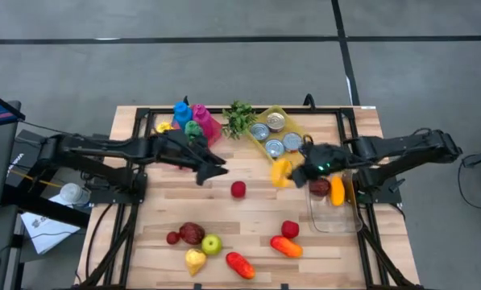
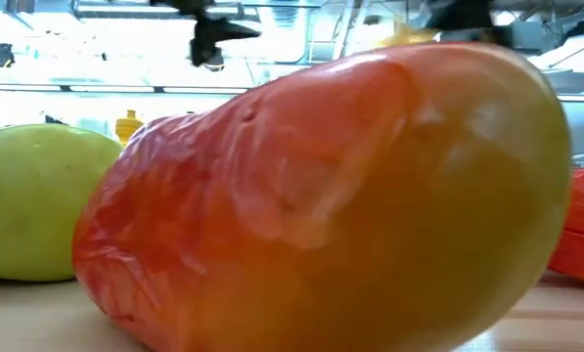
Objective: Pick & Place Food Item
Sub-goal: Put the starfruit into the transparent bin
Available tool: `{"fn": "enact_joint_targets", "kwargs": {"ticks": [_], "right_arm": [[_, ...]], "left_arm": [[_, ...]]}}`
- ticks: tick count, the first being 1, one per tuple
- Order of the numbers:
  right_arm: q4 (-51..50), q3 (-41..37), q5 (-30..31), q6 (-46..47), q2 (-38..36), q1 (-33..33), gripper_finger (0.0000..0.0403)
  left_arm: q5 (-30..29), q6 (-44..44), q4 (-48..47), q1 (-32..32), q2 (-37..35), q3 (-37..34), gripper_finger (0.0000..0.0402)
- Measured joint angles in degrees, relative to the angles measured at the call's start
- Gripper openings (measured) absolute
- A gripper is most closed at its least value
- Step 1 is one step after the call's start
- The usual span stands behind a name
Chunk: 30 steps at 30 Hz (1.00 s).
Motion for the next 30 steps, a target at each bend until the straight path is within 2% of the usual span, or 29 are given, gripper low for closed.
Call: {"fn": "enact_joint_targets", "kwargs": {"ticks": [4, 9, 15, 19, 26, 30], "right_arm": [[-17.4, -0.1, -3.5, 12.4, -1.4, 6.6, 0.0005], [-25.8, 0.0, -8.0, 23.1, -0.2, 14.8, 0.0005], [-37.9, 0.0, -12.6, 31.7, 3.6, 20.0, 0.0005], [-44.8, -0.1, -15.5, 31.1, 7.2, 20.3, 0.0005], [-44.2, -0.1, -18.1, 23.5, 13.9, 21.0, 0.0014], [-44.6, -0.1, -18.1, 19.1, 17.9, 21.8, 0.0031]], "left_arm": [[-0.5, 0.1, -9.6, 0.0, -5.9, 0.0, 0.0233], [-2.7, 0.0, -14.9, 0.0, -11.4, 0.0, 0.0218], [-5.9, 0.0, -15.5, 0.0, -13.6, -0.1, 0.0203], [-5.9, 0.0, -16.7, 0.0, -13.3, -0.1, 0.0205], [-2.6, 0.0, -22.0, 0.0, -12.0, -0.1, 0.0218], [1.8, 0.3, -27.0, -0.3, -11.7, -0.1, 0.0219]]}}
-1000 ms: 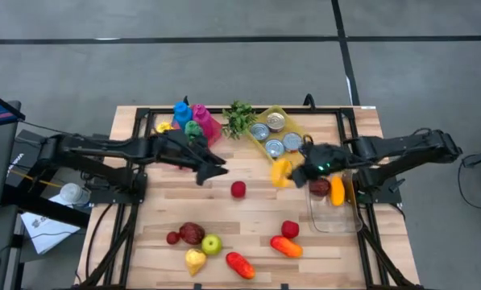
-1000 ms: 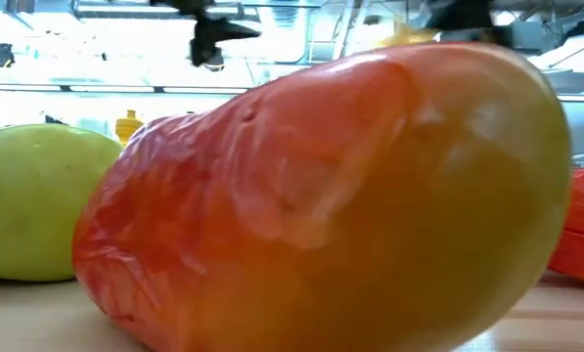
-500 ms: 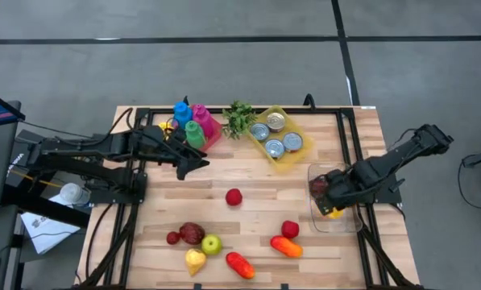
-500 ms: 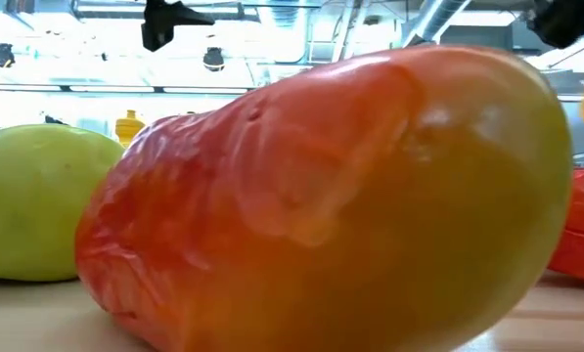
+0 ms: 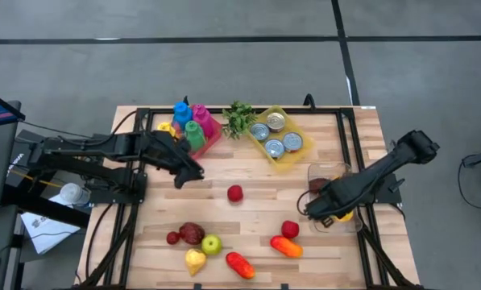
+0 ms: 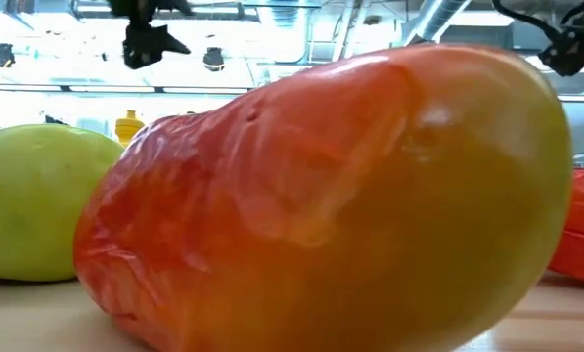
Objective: Pick & Place Food Item
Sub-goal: Put the starfruit into the transparent bin, then put the pomegranate into the transparent bin
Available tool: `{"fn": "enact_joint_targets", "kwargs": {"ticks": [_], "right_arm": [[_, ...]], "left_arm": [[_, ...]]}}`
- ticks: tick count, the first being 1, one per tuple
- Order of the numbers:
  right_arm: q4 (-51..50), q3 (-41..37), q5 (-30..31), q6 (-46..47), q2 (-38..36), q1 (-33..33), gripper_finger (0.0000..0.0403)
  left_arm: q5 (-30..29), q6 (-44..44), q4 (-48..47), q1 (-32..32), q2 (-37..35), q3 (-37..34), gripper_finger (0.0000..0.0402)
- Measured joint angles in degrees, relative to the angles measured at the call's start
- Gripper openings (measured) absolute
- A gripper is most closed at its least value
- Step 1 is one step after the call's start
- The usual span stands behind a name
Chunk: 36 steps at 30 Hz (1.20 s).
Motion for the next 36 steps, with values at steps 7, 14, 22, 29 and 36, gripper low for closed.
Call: {"fn": "enact_joint_targets", "kwargs": {"ticks": [7, 14, 22, 29, 36], "right_arm": [[0.6, 0.0, 0.0, -6.4, 4.6, 0.7, 0.0067], [1.6, 0.0, 1.2, -6.7, 4.2, 0.7, 0.0179], [2.3, 0.0, 1.7, -6.6, 3.9, 0.6, 0.0275], [4.6, 0.0, 1.7, -6.6, 3.9, 0.6, 0.0278], [5.1, 0.0, 1.7, -6.6, 3.9, 0.6, 0.0278]], "left_arm": [[9.9, 3.3, -12.6, -8.0, 0.0, 0.0, 0.0217], [6.6, 2.6, -22.5, -22.8, 0.0, 0.0, 0.0226], [0.3, -7.2, -19.7, -37.9, 0.0, -6.9, 0.0252], [-8.8, -12.2, -2.3, -45.2, 1.1, -17.0, 0.0261], [-10.5, -13.8, 9.9, -48.8, 6.9, -22.7, 0.0253]]}}
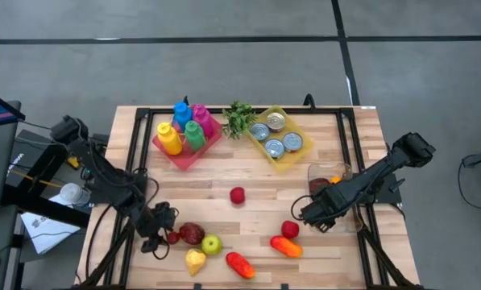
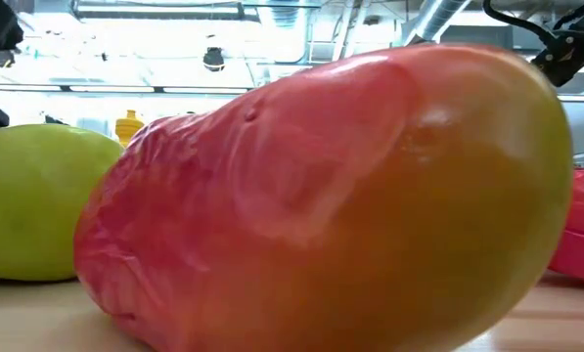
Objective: Pick & Place Food Item
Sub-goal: Put the pomegranate into the transparent bin
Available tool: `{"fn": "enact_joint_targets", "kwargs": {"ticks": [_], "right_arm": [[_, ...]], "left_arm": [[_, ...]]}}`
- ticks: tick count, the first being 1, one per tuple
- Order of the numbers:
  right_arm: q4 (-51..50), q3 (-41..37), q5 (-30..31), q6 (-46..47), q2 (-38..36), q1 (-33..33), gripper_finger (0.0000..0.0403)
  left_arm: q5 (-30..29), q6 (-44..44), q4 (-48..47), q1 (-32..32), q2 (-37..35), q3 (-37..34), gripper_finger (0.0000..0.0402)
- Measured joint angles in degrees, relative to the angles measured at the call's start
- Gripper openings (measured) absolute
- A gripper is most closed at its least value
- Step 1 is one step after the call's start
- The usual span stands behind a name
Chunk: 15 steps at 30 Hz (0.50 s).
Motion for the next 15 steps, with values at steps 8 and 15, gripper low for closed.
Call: {"fn": "enact_joint_targets", "kwargs": {"ticks": [8, 15], "right_arm": [[1.4, 0.0, -0.1, -0.2, 0.0, -0.1, 0.0278], [1.3, 0.0, -0.2, -0.4, 0.0, -0.1, 0.0278]], "left_arm": [[-5.0, 0.3, 7.8, -1.4, 9.6, -1.2, 0.025], [-4.7, -0.3, 8.8, -3.6, 15.8, -1.1, 0.0238]]}}
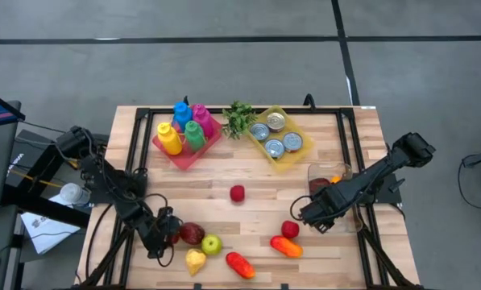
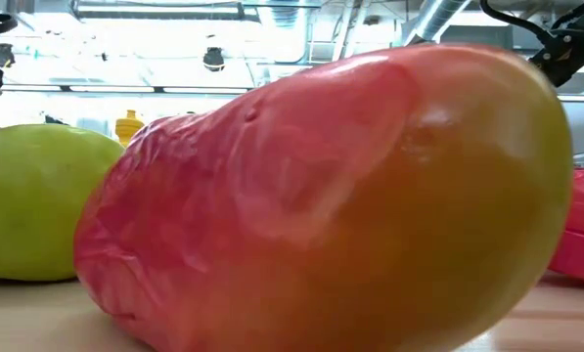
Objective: Pick & Place Food Item
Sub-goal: Put the pomegranate into the transparent bin
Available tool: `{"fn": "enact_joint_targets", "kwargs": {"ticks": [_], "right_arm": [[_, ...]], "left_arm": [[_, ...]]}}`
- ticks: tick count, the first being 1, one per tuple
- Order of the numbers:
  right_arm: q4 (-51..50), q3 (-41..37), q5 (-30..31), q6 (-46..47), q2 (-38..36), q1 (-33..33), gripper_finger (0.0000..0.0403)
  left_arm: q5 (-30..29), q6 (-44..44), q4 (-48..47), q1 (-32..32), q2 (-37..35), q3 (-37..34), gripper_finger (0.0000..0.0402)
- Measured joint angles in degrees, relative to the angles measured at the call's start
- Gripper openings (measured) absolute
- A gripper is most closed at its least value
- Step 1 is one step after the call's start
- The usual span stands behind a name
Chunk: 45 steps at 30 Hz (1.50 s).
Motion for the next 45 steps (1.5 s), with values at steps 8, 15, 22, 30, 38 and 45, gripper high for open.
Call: {"fn": "enact_joint_targets", "kwargs": {"ticks": [8, 15, 22, 30, 38, 45], "right_arm": [[0.0, 0.0, 0.0, 0.4, 0.0, 0.0, 0.0278], [1.7, 0.0, 0.1, -0.2, 0.0, 0.0, 0.0278], [6.2, 0.0, 0.2, -7.0, 0.0, -2.9, 0.0278], [10.5, 2.0, 1.3, -18.7, 0.0, -8.7, 0.0276], [10.6, 13.1, 17.7, -35.3, 0.0, -11.6, 0.0276], [18.8, 20.4, 27.7, -52.6, 0.0, -14.9, 0.0276]], "left_arm": [[-1.1, -1.5, -0.4, -0.1, -1.5, -0.2, 0.0201], [0.0, -8.8, -0.9, 1.7, -8.6, -0.2, 0.0205], [0.1, -11.6, -1.1, 3.7, -23.1, -0.2, 0.02], [-4.8, -14.7, 1.6, 12.2, -37.4, -0.2, 0.0204], [0.6, -10.2, 21.0, 28.8, -36.3, -0.1, 0.0203], [16.6, -11.9, 39.0, 41.8, -25.4, 2.3, 0.02]]}}
